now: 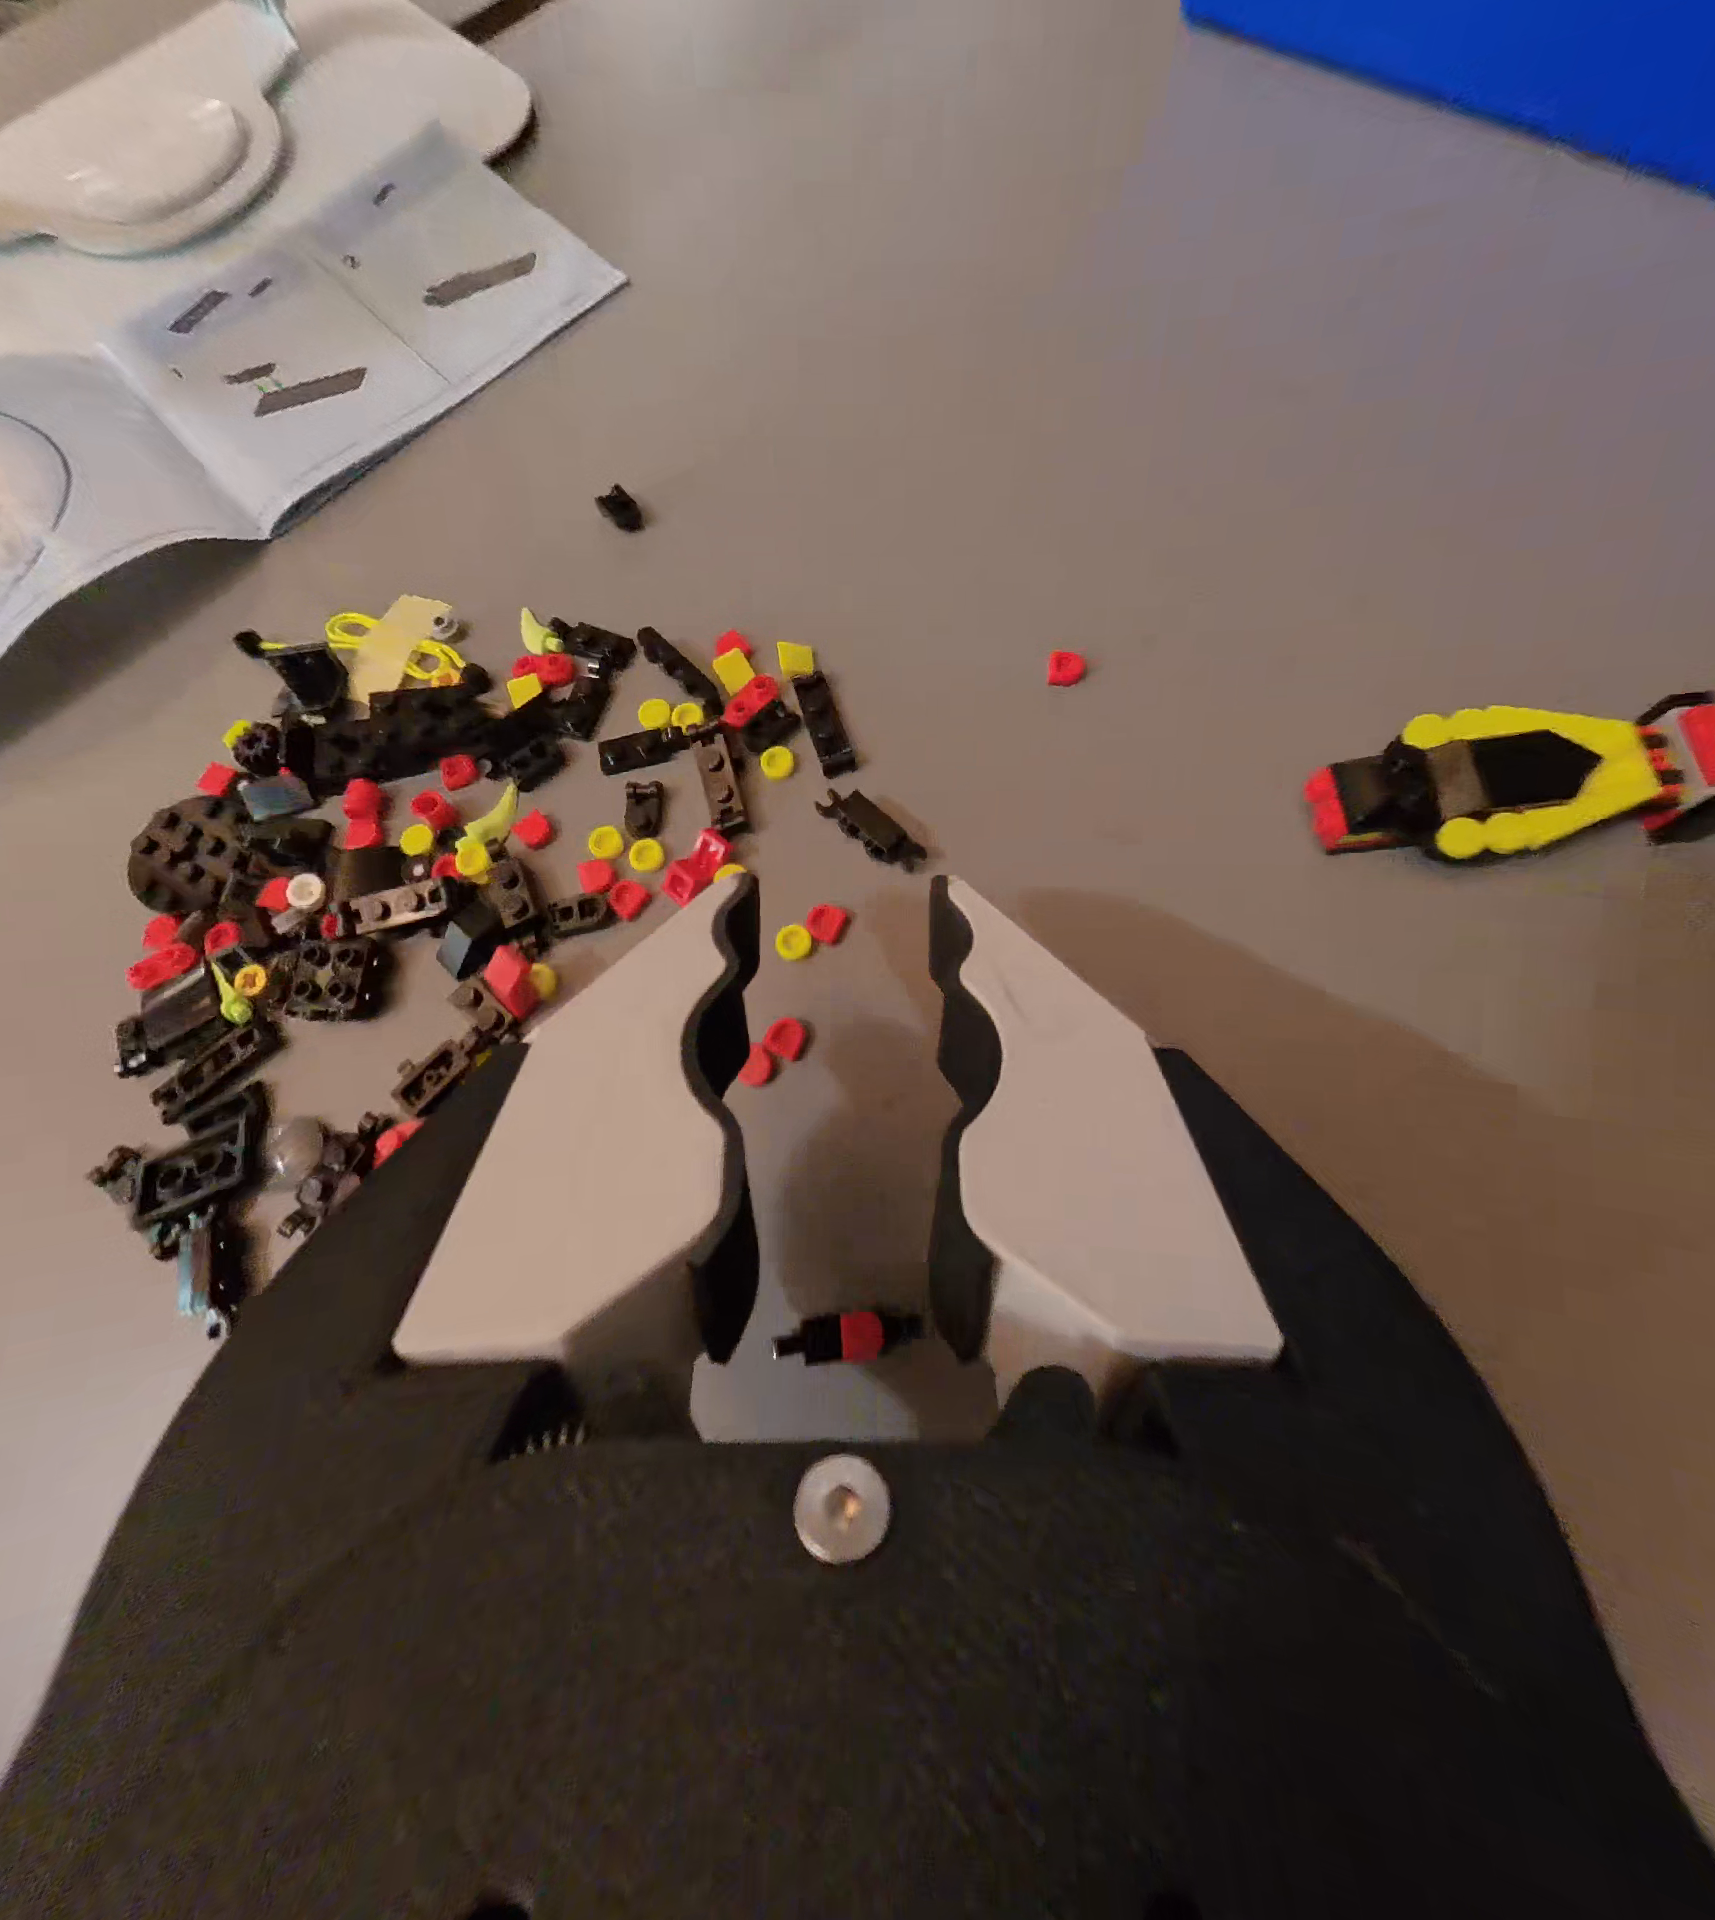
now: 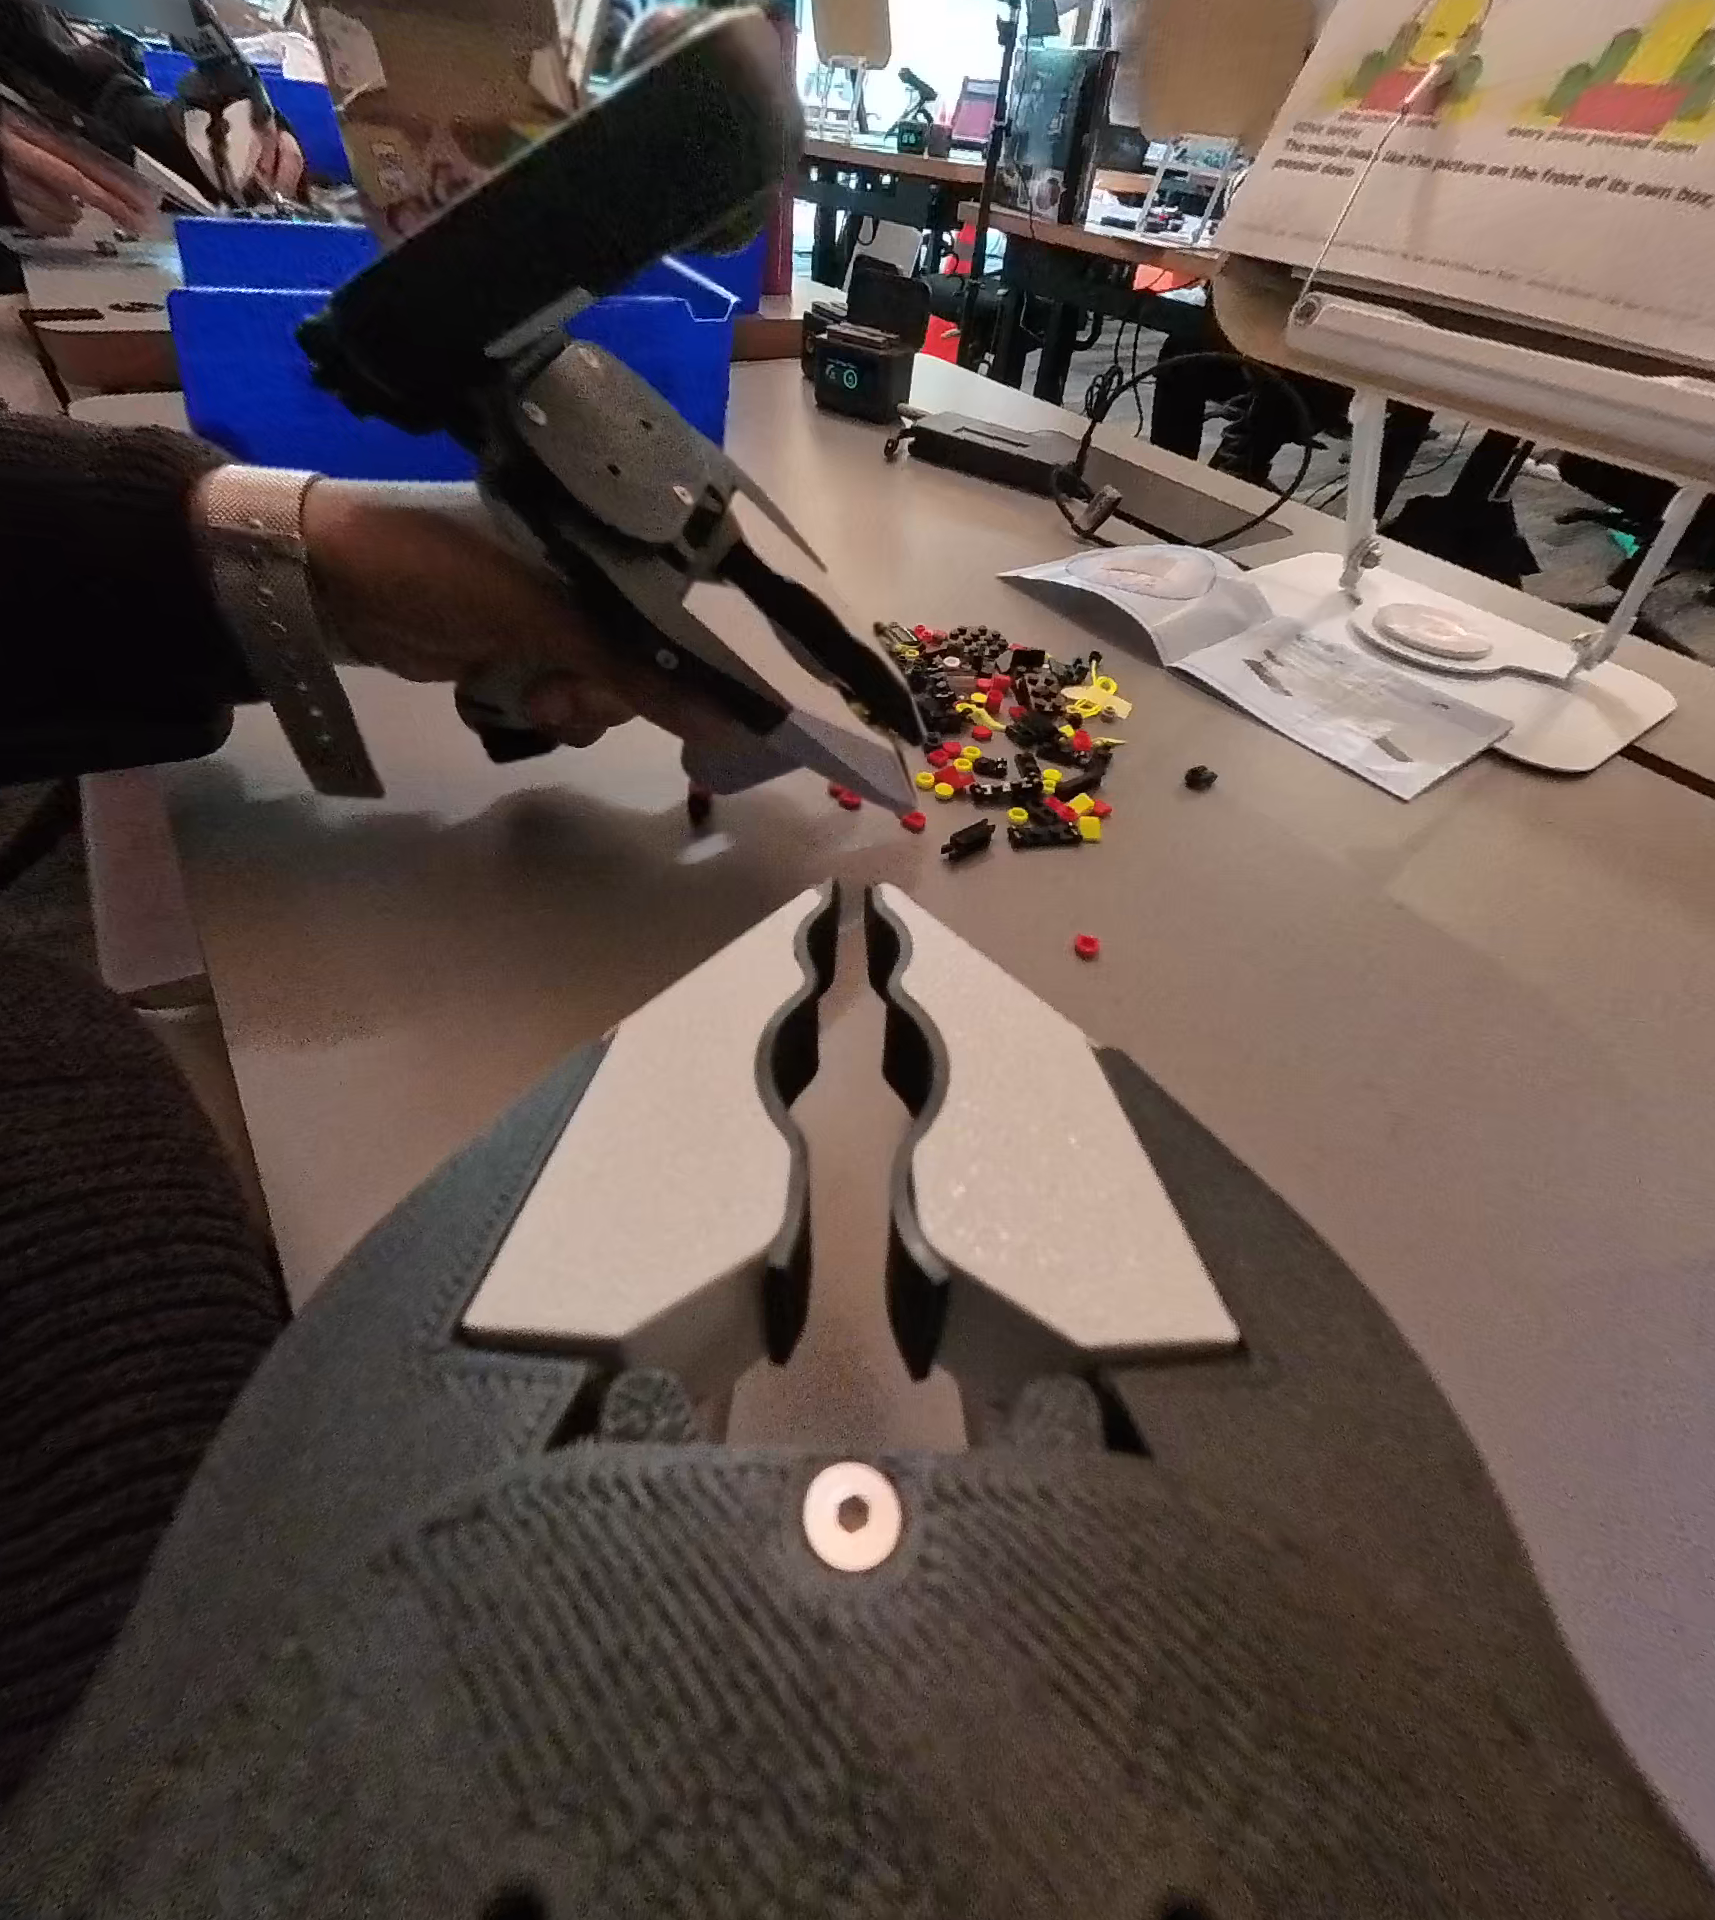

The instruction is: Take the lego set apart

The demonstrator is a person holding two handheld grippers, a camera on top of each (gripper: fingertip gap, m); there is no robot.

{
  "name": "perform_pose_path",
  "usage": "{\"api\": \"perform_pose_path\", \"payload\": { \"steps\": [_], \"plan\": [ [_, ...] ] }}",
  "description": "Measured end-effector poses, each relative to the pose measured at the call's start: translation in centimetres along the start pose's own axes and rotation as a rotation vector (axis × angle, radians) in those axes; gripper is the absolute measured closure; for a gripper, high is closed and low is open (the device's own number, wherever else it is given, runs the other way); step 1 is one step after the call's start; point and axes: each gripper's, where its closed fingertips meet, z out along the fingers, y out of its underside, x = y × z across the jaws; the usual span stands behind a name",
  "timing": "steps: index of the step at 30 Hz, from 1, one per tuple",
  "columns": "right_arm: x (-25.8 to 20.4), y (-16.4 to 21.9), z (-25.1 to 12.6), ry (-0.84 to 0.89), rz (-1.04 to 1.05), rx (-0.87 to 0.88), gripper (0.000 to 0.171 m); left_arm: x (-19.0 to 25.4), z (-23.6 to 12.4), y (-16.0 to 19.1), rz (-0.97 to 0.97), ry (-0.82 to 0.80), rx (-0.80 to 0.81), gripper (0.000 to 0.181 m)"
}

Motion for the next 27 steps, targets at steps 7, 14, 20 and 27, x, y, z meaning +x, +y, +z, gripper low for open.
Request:
{"api": "perform_pose_path", "payload": {
  "steps": [7,14,20,27],
  "plan": [
    [-0.3,-0.2,-0.2,-0.001,-0.032,0.002,0.168,0.8,2.8,0.0,0.047,-0.002,-0.144,0.159],
    [-0.3,-0.1,-0.3,-0.005,-0.05,0.001,0.168,0.6,2.8,0.3,0.098,-0.022,-0.153,0.175],
    [1.7,-0.1,-0.8,0.035,0.015,0.002,0.163,4.9,-1.0,-2.9,0.321,0.181,0.138,0.175],
    [0.3,1.3,-0.9,-0.304,0.605,-0.061,0.142,11.7,-5.6,-4.4,0.584,0.437,0.401,0.176]
  ]
}}
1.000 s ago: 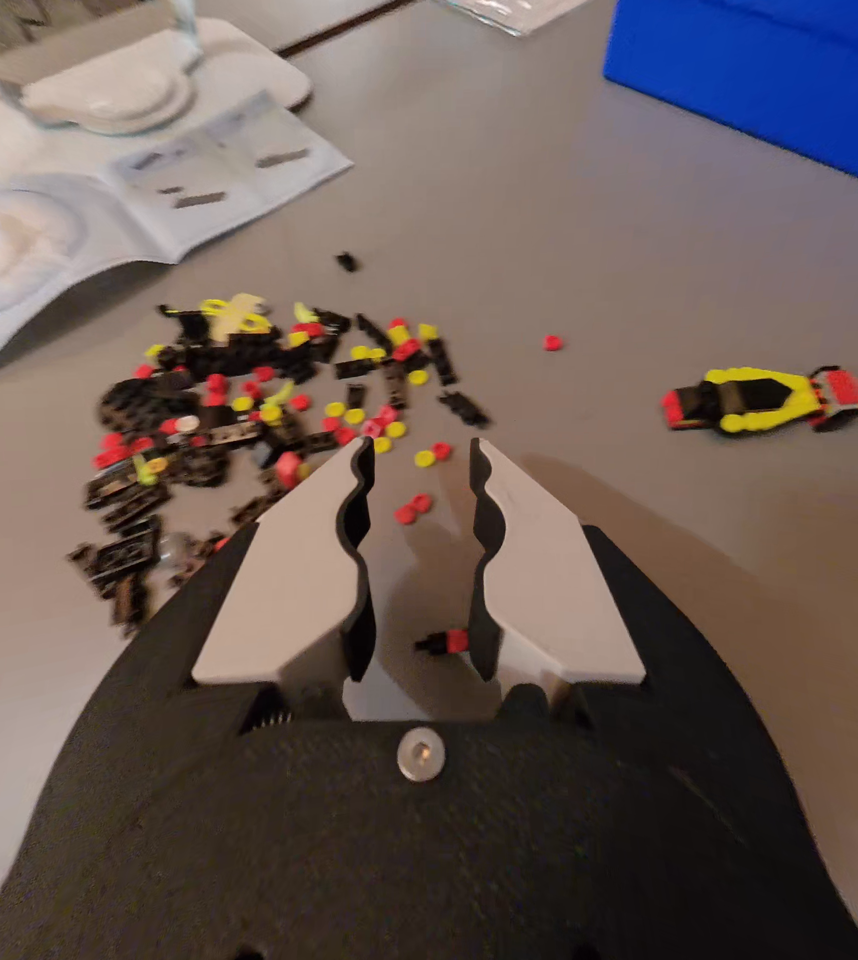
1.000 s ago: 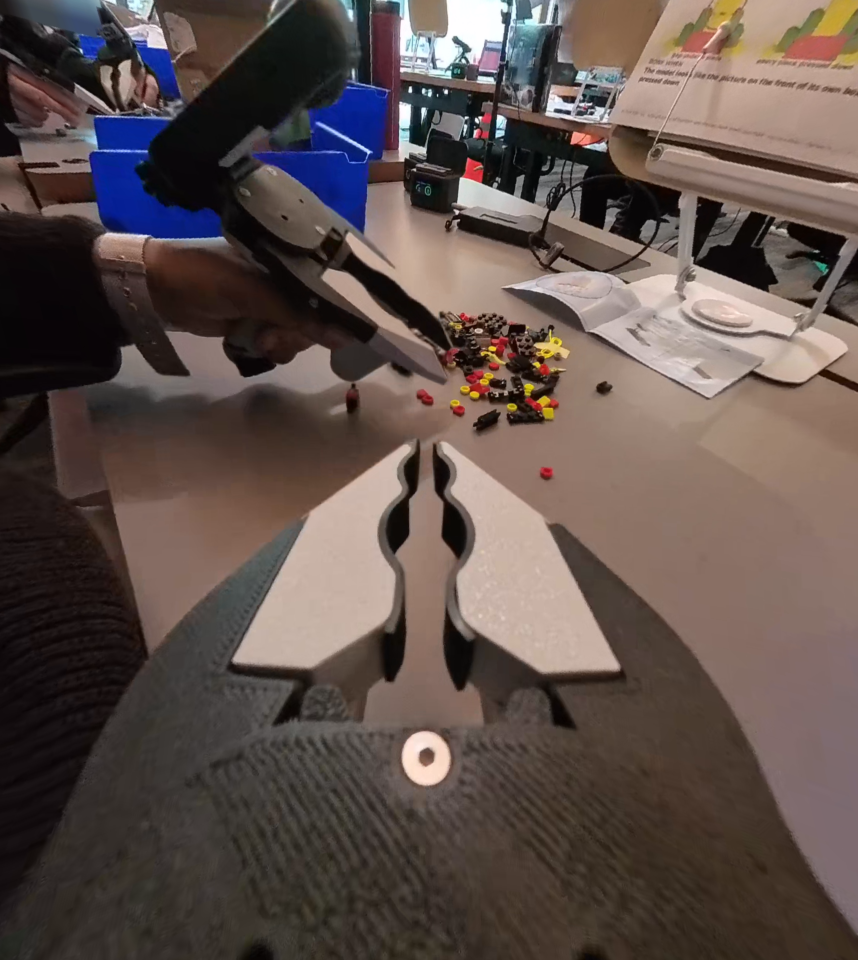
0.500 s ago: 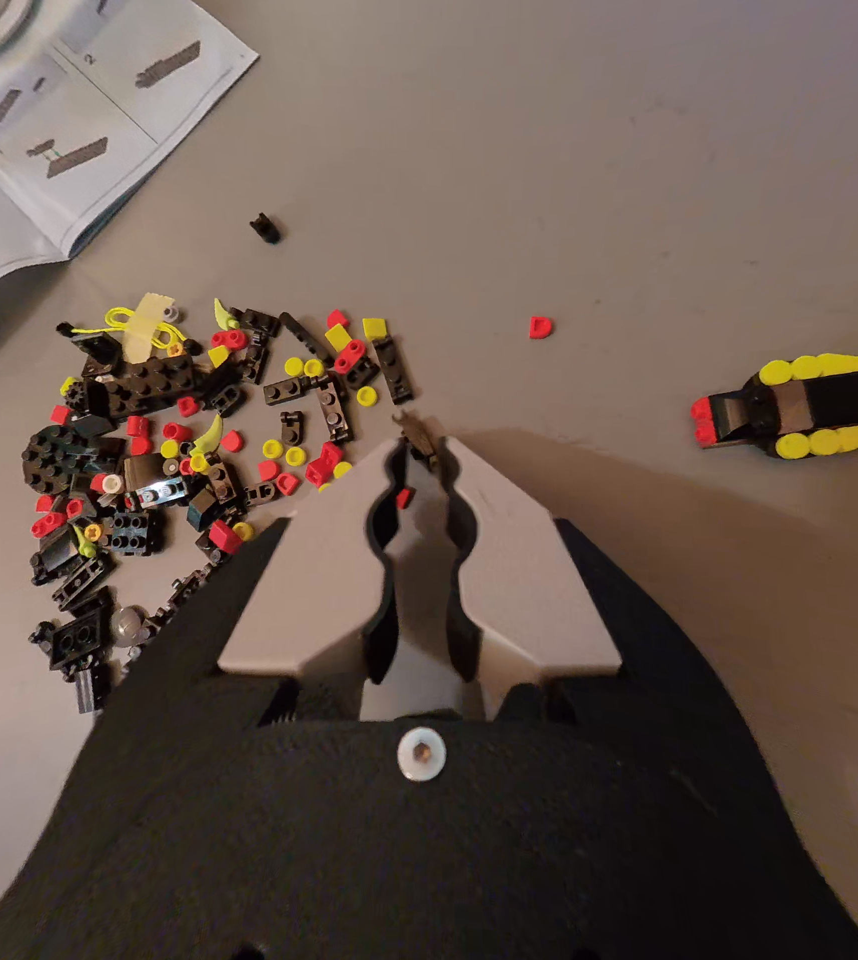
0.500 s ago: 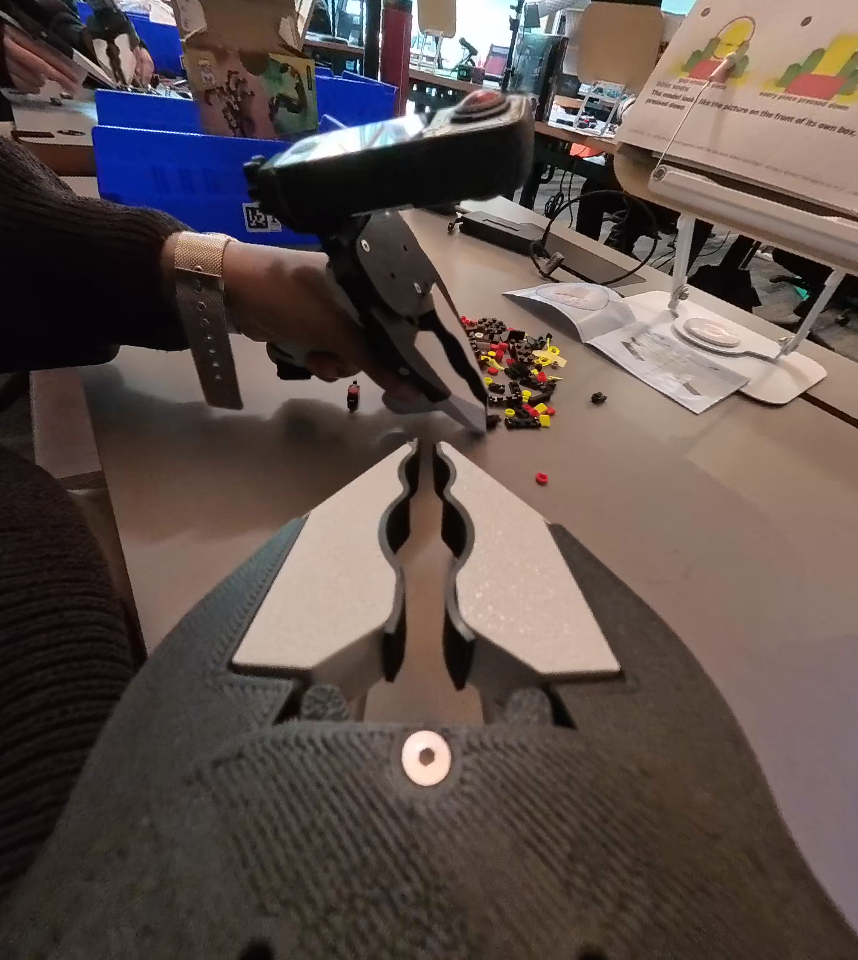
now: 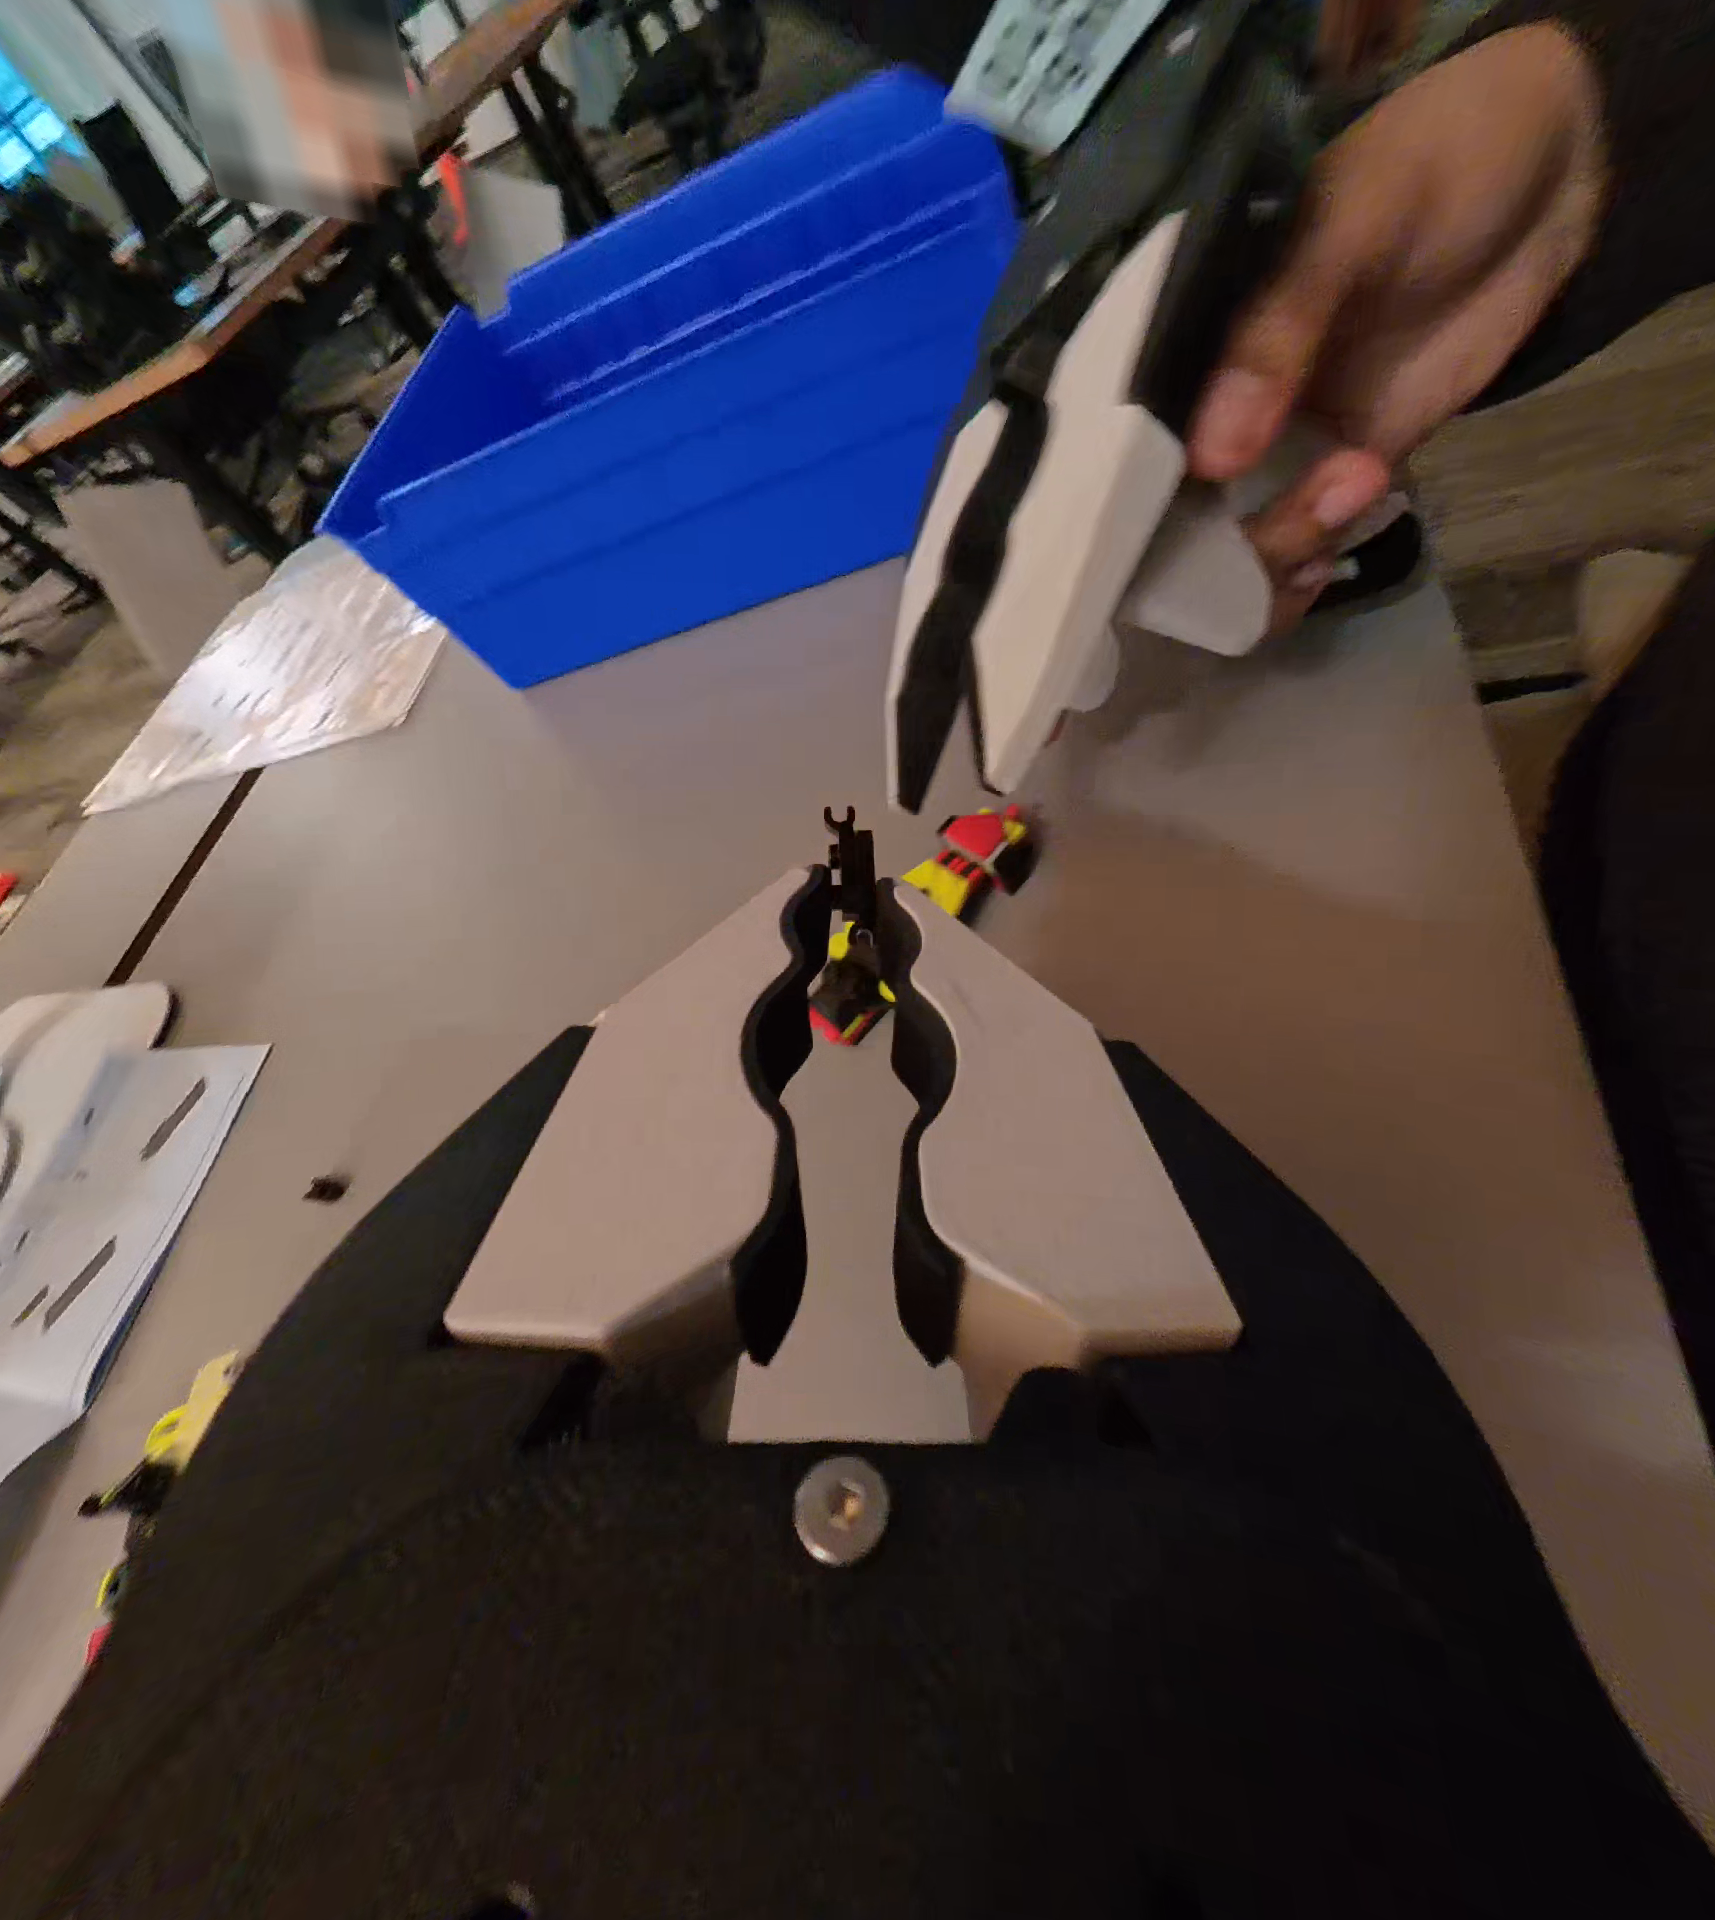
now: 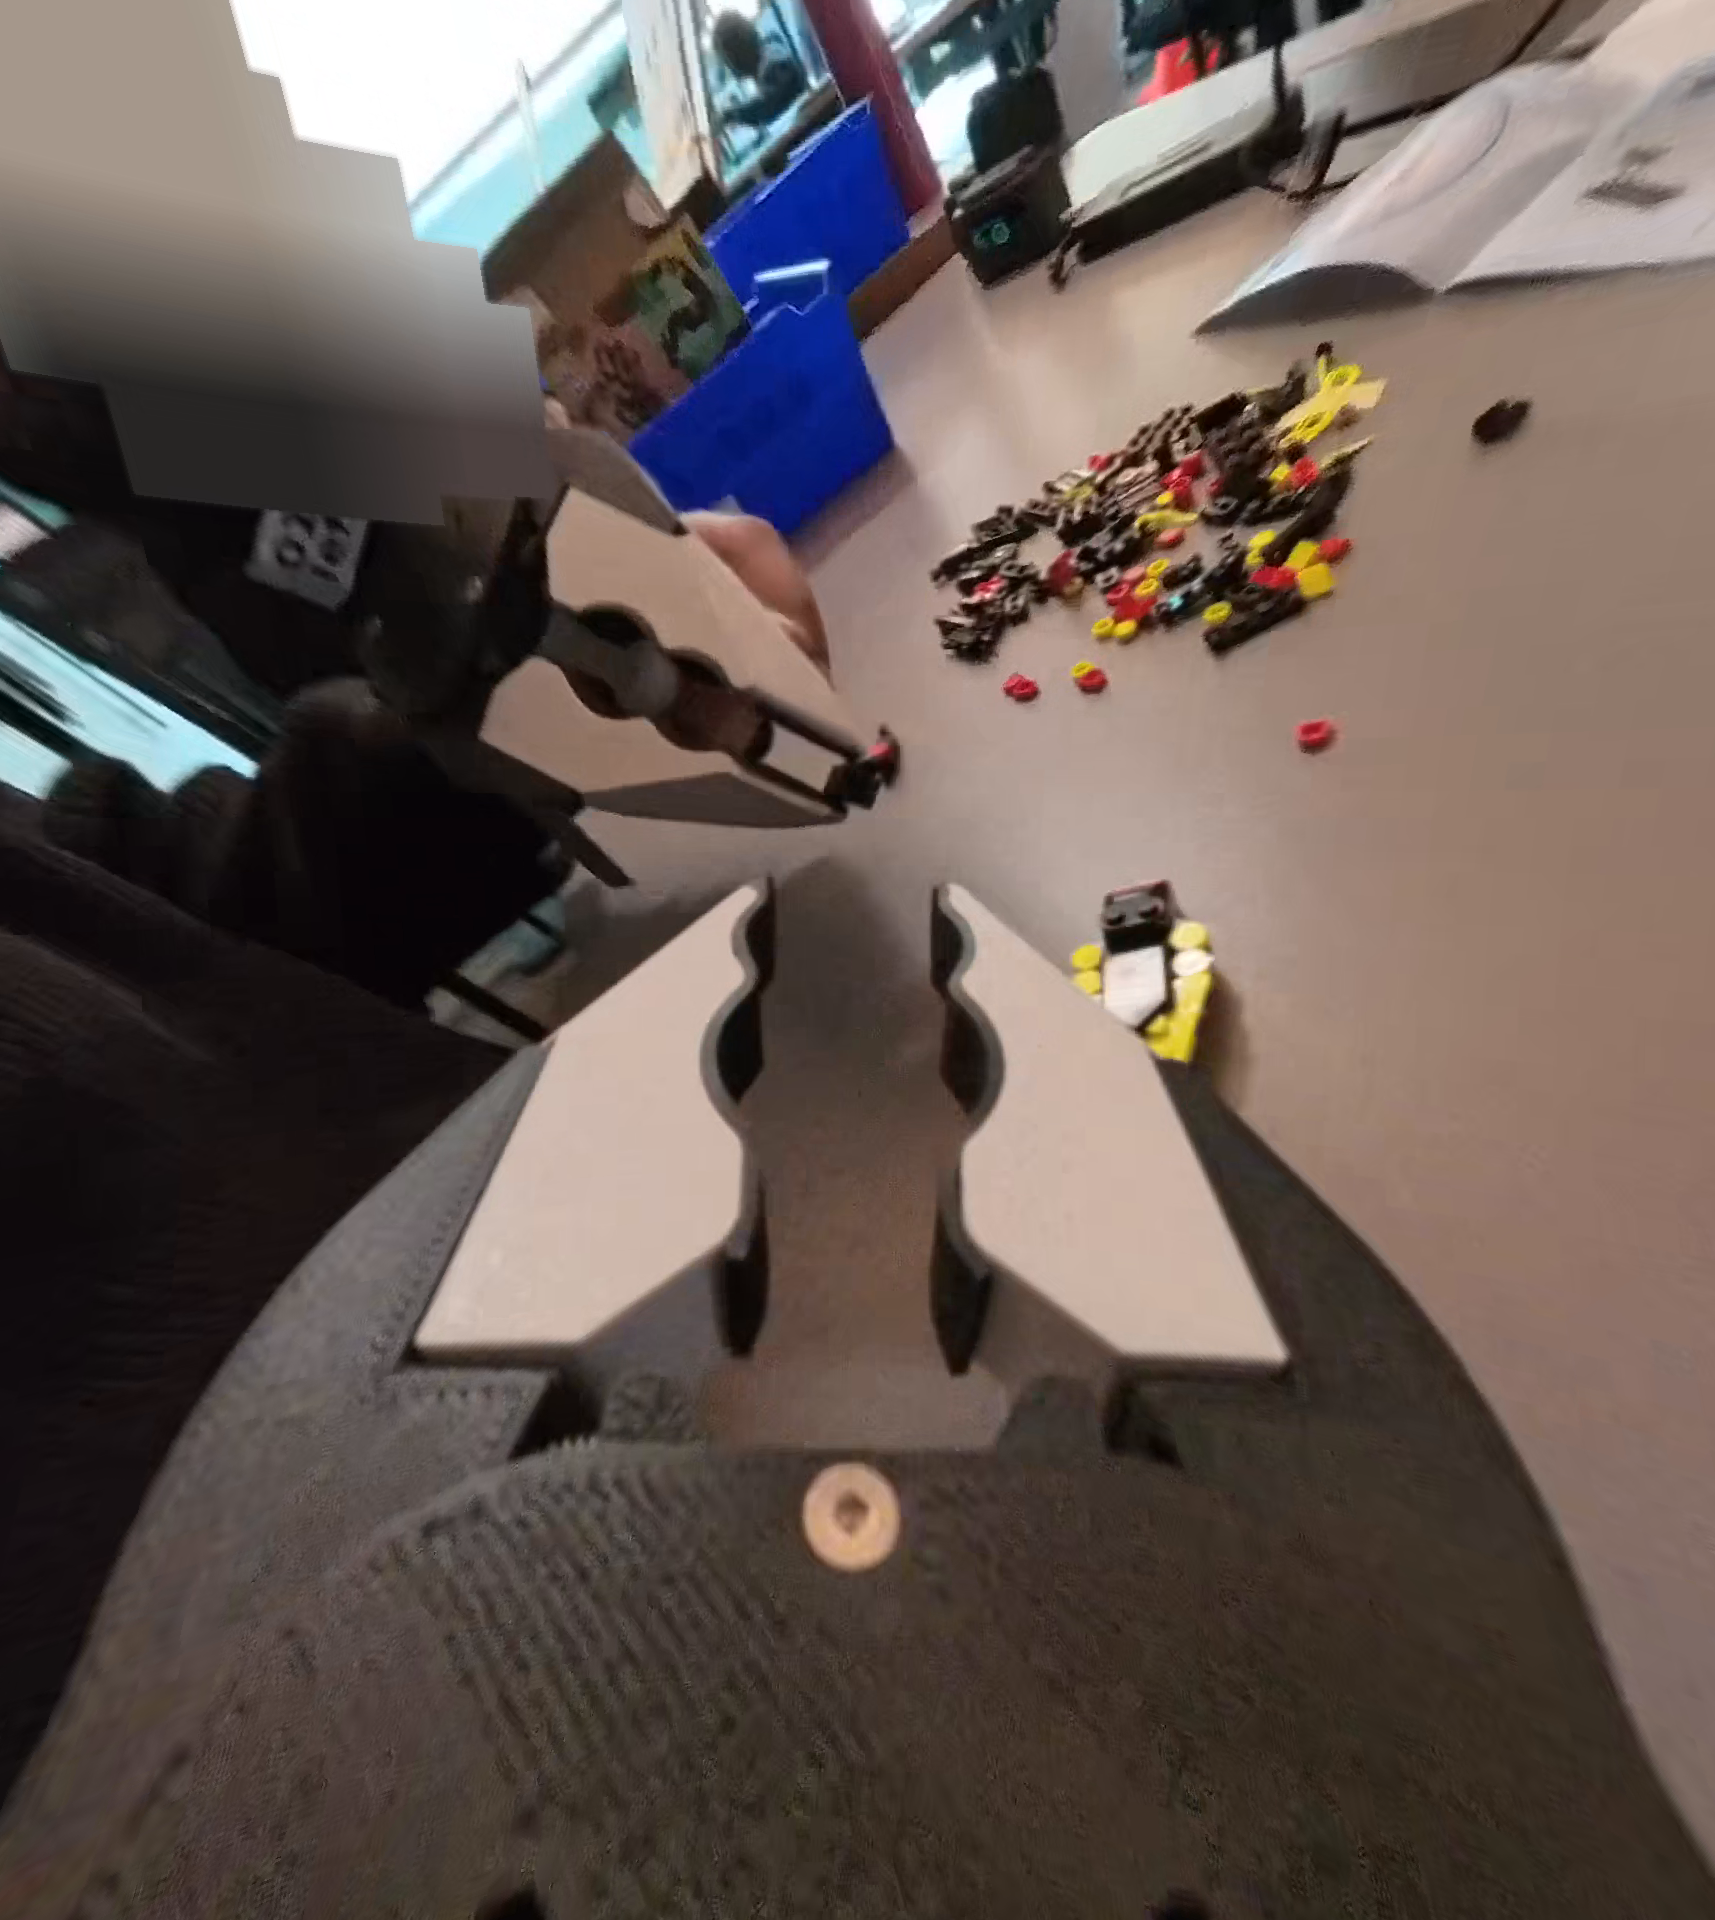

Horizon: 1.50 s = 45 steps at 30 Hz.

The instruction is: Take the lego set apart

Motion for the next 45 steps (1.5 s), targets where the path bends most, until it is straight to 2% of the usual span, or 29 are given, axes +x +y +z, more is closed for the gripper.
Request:
{"api": "perform_pose_path", "payload": {
  "steps": [2,5,9,13,17,20,23,27,30,38,45],
  "plan": [
    [0.1,-0.4,-0.3,-0.072,0.16,0.024,0.136,0.9,0.0,-0.3,0.021,0.036,0.011,0.176],
    [-0.3,-0.2,-0.5,-0.153,0.264,0.015,0.138,1.7,0.0,-0.6,0.038,0.068,0.017,0.176],
    [-1.0,0.7,0.1,-0.178,0.27,-0.03,0.14,2.8,0.2,-0.9,0.05,0.109,0.02,0.176],
    [-1.5,0.9,0.0,-0.222,0.298,-0.043,0.164,3.3,0.5,-0.9,0.075,0.118,0.005,0.176],
    [-1.6,0.5,-0.1,-0.227,0.291,-0.03,0.164,3.1,0.4,-1.1,0.051,0.102,0.018,0.176],
    [-1.7,-1.2,-0.8,-0.244,0.265,0.065,0.165,1.6,0.2,-1.9,-0.08,0.05,0.075,0.163],
    [-2.0,-3.4,-1.9,-0.279,0.244,0.193,0.165,0.7,-0.2,-3.3,-0.363,0.105,0.188,0.151],
    [-2.9,-4.9,-2.7,-0.31,0.202,0.29,0.165,-0.1,-0.5,-5.4,-0.753,0.228,0.355,0.15],
    [-3.6,-5.5,-2.8,-0.322,0.174,0.331,0.165,-0.3,-0.6,-6.3,-0.914,0.289,0.428,0.155],
    [-4.1,-5.8,-2.8,-0.312,0.122,0.374,0.165,-0.1,-1.3,-7.7,-1.067,0.404,0.545,0.171],
    [-4.6,-5.7,-2.6,-0.31,0.095,0.363,0.165,-0.2,-1.4,-7.7,-1.07,0.404,0.549,0.177]
  ]
}}
